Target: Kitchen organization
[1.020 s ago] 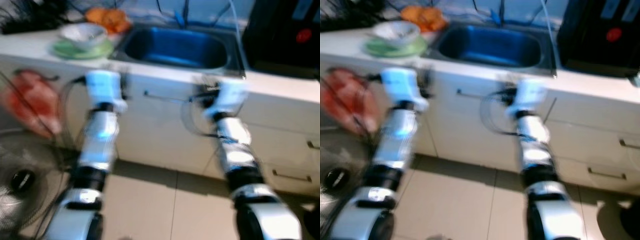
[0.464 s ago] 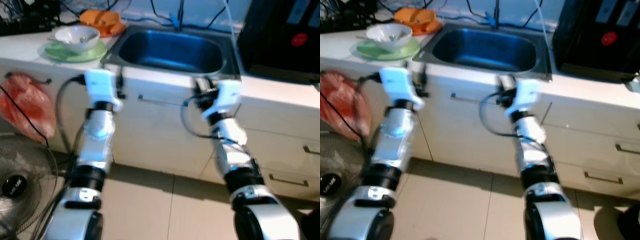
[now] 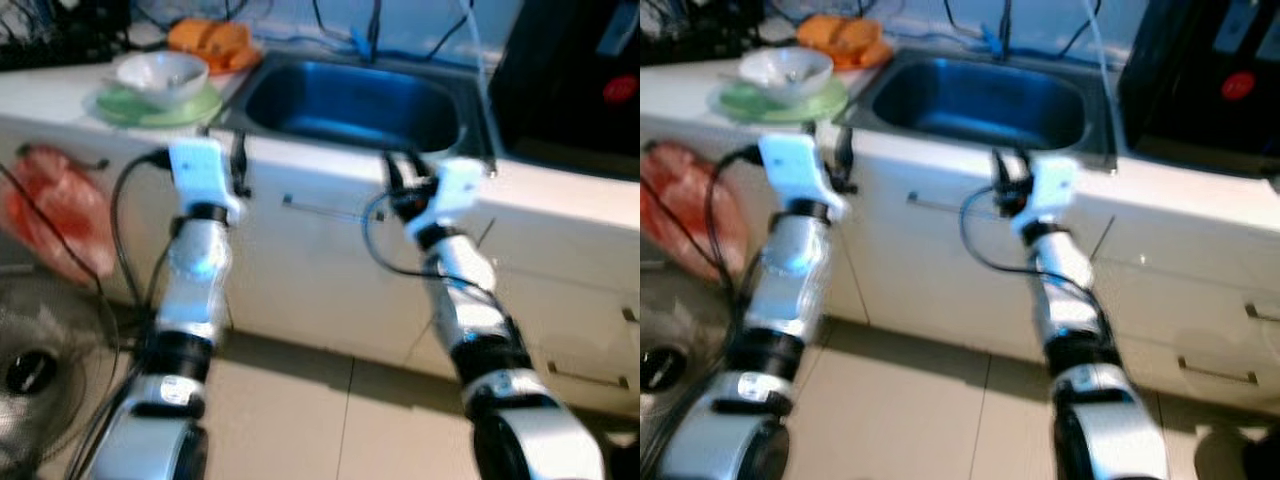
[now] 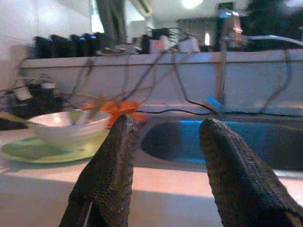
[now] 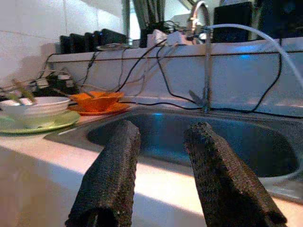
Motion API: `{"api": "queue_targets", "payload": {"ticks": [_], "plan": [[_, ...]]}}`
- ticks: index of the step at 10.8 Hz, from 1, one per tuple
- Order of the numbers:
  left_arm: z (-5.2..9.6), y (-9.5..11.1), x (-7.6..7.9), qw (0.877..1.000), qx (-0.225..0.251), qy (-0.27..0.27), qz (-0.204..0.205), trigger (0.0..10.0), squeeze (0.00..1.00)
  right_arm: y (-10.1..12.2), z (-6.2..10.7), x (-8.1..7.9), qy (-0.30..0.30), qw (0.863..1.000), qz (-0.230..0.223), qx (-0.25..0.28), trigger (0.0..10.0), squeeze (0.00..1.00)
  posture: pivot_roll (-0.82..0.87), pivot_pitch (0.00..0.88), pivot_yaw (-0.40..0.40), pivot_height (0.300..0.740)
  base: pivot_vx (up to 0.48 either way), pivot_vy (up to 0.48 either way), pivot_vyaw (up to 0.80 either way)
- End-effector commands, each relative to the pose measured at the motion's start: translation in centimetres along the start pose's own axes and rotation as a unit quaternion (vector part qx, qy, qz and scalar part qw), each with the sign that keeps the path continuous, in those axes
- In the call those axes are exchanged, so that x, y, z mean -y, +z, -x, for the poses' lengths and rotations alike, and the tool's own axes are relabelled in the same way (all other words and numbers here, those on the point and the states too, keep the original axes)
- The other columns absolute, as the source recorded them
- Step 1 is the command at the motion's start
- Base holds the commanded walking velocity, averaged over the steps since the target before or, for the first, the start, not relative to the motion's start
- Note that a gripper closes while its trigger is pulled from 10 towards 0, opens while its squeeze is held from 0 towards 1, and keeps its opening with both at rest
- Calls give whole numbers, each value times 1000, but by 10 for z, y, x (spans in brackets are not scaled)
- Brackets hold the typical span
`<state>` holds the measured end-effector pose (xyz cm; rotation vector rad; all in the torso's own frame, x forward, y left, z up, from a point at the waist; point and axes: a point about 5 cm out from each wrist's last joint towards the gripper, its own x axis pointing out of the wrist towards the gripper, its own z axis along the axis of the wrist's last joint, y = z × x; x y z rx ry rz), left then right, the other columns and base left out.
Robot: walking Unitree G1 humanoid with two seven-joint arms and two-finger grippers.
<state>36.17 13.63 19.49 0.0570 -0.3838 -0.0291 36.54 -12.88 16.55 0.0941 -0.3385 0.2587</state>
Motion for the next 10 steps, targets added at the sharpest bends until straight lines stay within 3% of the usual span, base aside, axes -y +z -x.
{"api": "queue_targets", "payload": {"ticks": [1,3,5,10], "plan": [[-1,2,-6,1000,3,10,-5,10000,0,2,-2,-5,7,1000,-5,2,10000,0,39,32,-44,740,446,0,0],[0,1,-6,1000,2,10,-4,10000,0,1,-2,-5,9,1000,2,0,10000,0,38,33,-44,740,446,0,0],[0,1,-6,1000,1,10,-2,10000,0,0,-1,-5,10,1000,4,-2,10000,0,39,32,-45,740,388,281,622],[-1,1,-6,1000,-1,9,-3,10000,0,0,-2,-4,5,1000,-6,-2,10000,0,39,29,-41,740,376,299,0]]}}
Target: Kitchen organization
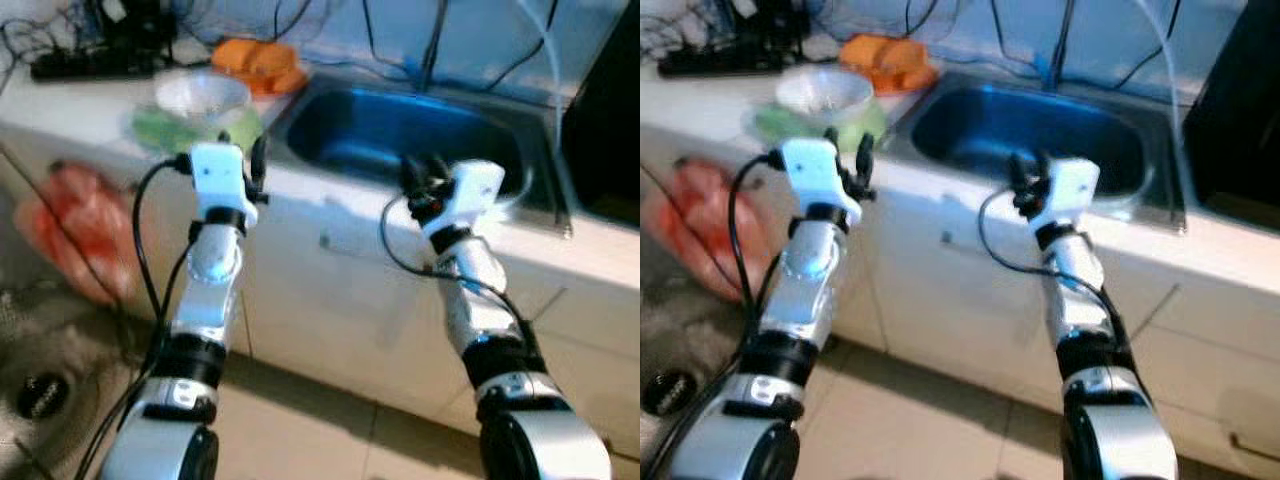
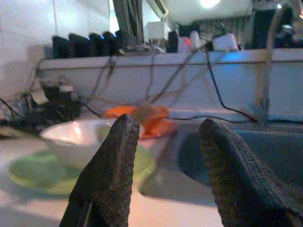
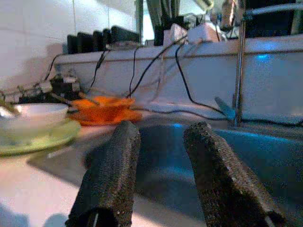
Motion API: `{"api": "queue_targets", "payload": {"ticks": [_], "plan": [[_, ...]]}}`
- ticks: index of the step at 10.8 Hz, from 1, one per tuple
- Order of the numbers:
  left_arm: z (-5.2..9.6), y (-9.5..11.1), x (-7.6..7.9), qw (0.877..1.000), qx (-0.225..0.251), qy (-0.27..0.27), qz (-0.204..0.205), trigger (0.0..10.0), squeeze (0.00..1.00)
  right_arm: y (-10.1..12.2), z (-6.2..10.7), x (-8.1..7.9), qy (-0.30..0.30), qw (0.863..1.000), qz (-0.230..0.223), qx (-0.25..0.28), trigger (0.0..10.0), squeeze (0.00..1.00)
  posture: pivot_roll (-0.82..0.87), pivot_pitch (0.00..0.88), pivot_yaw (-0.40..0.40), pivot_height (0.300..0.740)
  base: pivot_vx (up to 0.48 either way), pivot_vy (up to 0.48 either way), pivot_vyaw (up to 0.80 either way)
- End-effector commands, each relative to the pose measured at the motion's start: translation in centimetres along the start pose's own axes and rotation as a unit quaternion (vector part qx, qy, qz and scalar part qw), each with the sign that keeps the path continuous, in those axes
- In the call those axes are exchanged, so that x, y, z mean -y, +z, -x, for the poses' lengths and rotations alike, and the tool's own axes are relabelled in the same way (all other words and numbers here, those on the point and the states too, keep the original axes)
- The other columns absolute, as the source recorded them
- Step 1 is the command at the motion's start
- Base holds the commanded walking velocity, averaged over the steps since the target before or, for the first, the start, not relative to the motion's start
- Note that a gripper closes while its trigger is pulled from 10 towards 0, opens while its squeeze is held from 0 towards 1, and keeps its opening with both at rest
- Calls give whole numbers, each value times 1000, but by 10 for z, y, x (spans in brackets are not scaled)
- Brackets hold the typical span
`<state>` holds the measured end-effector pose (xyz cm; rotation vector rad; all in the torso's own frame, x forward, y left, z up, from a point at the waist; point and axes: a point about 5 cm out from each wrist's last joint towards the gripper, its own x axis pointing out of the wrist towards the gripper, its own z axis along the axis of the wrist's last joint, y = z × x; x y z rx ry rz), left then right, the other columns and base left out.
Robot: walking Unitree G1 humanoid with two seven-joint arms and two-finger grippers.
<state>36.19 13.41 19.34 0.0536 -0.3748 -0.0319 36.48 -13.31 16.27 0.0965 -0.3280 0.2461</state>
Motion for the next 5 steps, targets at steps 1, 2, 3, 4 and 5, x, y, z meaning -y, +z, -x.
{"api": "queue_targets", "payload": {"ticks": [1,2,3,4,5], "plan": [[-2,2,-8,1000,3,9,-5,10000,0,2,-4,-8,11,1000,-6,3,10000,0,39,29,-41,740,371,304,0],[-1,2,-8,1000,3,9,-6,10000,0,2,-4,-8,11,1000,-6,3,10000,0,39,29,-41,740,368,307,0],[-1,2,-7,1000,3,8,-6,10000,0,1,-4,-8,10,1000,-6,2,10000,0,38,30,-41,740,379,292,0],[-1,1,-7,1000,1,8,-7,10000,0,1,-4,-8,10,1000,-7,1,10000,0,39,31,-41,740,390,281,0],[-1,1,-6,1000,-1,5,-9,10000,0,0,-4,-7,7,1000,-13,-4,10000,0,39,31,-42,740,428,0,0]]}}
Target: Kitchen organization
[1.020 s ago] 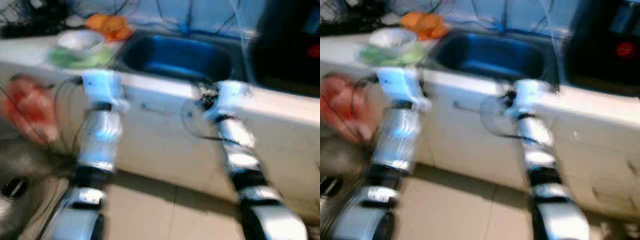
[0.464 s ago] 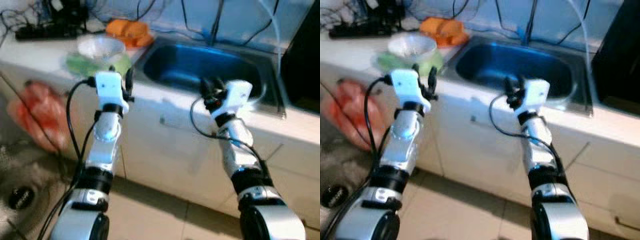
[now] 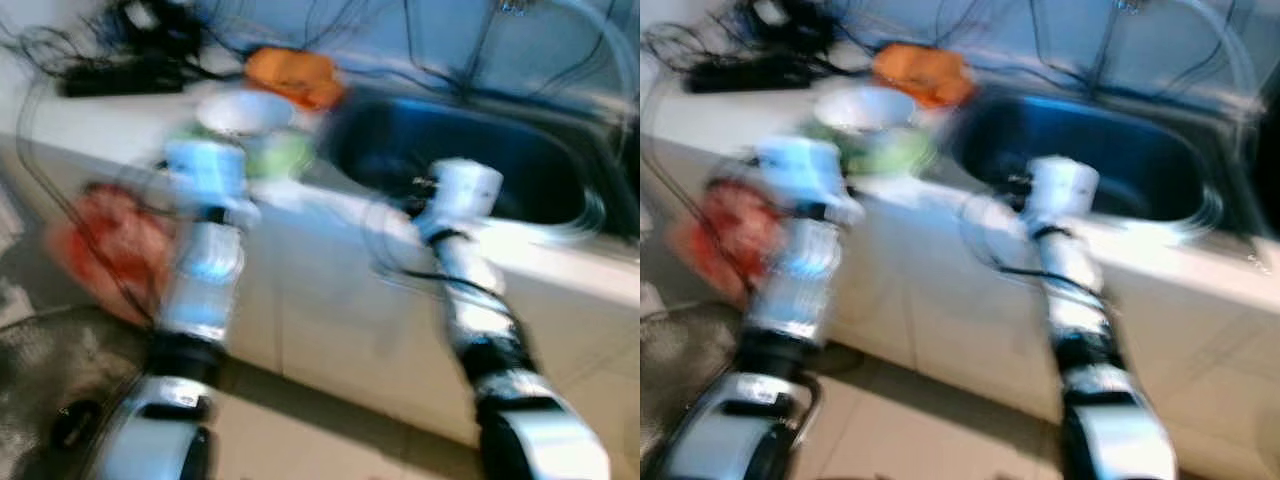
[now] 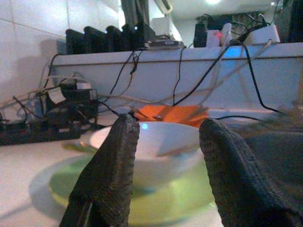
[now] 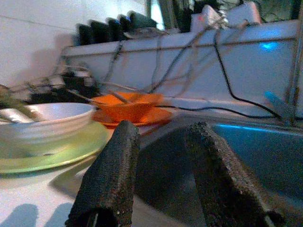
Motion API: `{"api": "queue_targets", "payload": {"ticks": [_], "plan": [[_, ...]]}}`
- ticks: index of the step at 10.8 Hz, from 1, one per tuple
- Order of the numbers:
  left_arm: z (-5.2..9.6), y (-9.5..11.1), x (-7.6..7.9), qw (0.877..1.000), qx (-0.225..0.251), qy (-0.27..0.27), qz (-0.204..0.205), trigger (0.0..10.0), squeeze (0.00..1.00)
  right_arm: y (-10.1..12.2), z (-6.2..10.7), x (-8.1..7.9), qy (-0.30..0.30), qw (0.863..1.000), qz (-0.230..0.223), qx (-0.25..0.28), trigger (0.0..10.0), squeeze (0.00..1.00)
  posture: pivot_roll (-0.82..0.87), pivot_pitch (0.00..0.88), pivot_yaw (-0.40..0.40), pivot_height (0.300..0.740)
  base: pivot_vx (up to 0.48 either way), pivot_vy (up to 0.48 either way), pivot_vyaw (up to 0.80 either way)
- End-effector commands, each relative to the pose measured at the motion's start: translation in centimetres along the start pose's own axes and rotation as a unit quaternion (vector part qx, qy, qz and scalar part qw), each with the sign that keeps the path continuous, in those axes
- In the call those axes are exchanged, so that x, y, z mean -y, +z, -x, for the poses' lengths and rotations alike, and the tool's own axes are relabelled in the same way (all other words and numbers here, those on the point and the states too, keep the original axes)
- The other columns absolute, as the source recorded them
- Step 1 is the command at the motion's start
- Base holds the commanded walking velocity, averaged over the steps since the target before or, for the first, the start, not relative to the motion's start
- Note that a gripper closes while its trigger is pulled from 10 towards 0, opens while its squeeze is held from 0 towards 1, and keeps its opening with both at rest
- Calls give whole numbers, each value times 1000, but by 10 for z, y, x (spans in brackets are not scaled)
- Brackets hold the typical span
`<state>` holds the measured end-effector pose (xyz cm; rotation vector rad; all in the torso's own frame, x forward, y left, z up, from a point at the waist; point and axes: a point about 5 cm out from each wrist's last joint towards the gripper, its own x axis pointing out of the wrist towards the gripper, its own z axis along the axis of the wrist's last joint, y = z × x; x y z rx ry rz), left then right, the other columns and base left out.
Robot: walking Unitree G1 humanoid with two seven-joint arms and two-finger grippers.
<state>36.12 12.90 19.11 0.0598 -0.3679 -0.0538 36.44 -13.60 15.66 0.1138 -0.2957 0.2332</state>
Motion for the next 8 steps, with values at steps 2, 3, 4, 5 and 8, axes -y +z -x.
{"api": "queue_targets", "payload": {"ticks": [2,3,4,5,8], "plan": [[-1,1,-6,1000,1,-4,-4,10000,0,2,-6,-9,10,1000,-12,-2,10000,0,40,32,-42,740,126,0,-800],[-1,1,-4,1000,3,-9,-1,10000,0,2,-6,-10,12,1000,-11,-1,10000,0,40,31,-43,740,0,0,0],[-1,2,-3,1000,3,-10,-1,10000,0,2,-6,-10,13,1000,-9,1,10000,0,41,31,-43,740,0,0,0],[-1,2,-3,1000,4,-12,0,10000,0,2,-6,-10,13,1000,-8,2,10000,0,41,31,-43,740,0,0,0],[0,3,-2,1000,7,-19,2,10000,0,3,-7,-10,11,1000,-12,3,10000,0,42,30,-43,740,0,0,0]]}}
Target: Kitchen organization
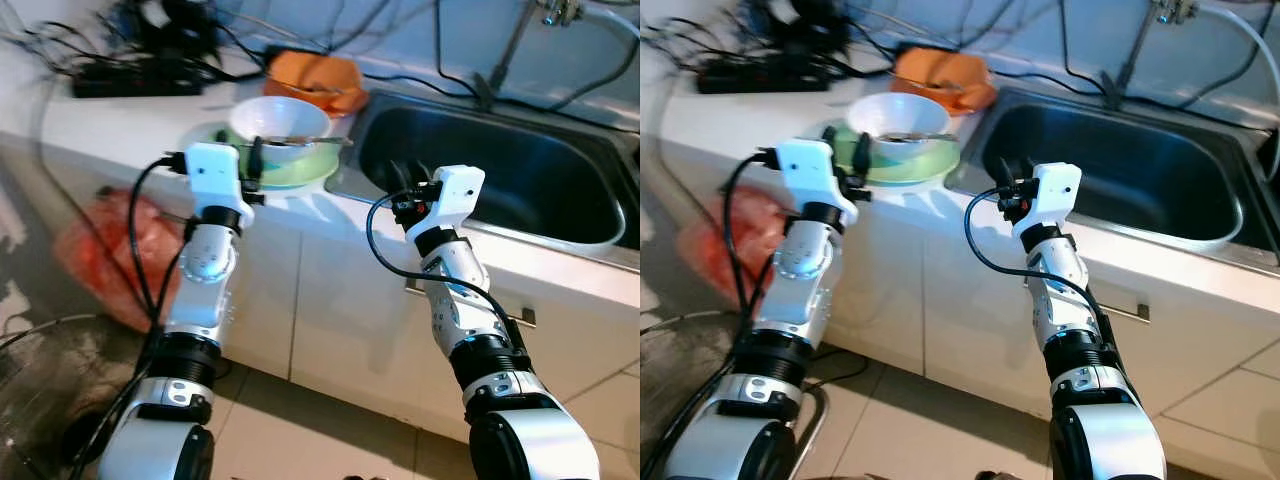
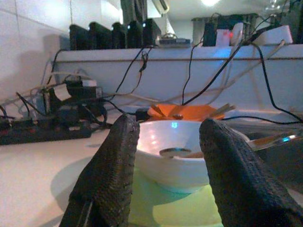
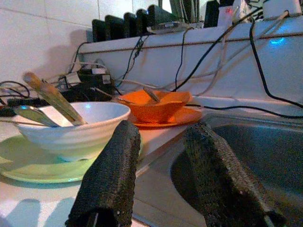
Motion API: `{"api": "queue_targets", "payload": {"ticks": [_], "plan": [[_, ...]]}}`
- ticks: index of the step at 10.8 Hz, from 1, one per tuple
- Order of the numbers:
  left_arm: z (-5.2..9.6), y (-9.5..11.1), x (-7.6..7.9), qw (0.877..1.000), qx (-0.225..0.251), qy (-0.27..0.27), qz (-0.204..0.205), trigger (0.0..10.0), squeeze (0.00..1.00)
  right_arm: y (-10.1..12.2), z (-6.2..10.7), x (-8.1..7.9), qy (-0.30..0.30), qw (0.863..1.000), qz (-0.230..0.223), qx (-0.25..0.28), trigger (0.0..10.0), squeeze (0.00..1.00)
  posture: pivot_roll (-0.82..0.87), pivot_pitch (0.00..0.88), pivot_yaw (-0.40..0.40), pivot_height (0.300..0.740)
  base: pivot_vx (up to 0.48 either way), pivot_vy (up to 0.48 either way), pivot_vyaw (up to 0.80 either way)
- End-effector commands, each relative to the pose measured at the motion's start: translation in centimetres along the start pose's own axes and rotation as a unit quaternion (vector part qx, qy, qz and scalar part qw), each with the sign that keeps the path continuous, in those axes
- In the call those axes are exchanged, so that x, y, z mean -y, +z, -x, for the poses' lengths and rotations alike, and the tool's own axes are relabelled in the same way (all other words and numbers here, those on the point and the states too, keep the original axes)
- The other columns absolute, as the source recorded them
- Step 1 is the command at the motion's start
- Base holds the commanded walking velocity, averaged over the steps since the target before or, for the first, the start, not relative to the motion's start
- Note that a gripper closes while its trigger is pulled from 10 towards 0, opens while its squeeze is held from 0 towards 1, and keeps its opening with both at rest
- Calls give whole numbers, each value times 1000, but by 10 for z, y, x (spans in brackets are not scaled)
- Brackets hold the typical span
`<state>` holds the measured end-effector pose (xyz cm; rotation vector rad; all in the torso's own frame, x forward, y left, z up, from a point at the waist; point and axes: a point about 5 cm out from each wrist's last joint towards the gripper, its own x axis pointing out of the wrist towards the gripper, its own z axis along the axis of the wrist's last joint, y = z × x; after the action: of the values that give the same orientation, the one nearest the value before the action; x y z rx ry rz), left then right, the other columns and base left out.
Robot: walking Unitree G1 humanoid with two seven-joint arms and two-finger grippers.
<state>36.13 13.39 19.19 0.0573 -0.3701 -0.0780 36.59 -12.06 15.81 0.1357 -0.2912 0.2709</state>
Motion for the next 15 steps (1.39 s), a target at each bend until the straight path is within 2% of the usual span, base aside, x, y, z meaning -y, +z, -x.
{"api": "queue_targets", "payload": {"ticks": [1,3,4,6,10,15], "plan": [[-1,3,3,1000,8,-7,-3,10000,0,4,-1,4,-6,1000,2,5,10000,0,42,30,-43,740,0,0,0],[-4,16,2,999,39,-9,-19,10000,0,5,-1,6,-9,1000,0,9,10000,0,41,31,-43,740,0,0,0],[-5,23,7,997,52,-34,-35,10000,0,4,-1,6,-10,1000,-4,7,10000,0,43,31,-44,740,0,0,0],[-1,23,25,992,55,-93,-72,10000,0,2,-1,5,-9,1000,-9,-1,10000,0,45,31,-45,740,0,0,-800],[0,24,27,990,57,-102,-80,10000,0,1,-1,6,-9,1000,-10,-5,10000,0,45,31,-44,740,0,0,-800],[2,26,29,988,60,-110,-89,10000,0,2,0,6,-12,1000,-6,5,10000,0,46,32,-43,740,0,0,0]]}}
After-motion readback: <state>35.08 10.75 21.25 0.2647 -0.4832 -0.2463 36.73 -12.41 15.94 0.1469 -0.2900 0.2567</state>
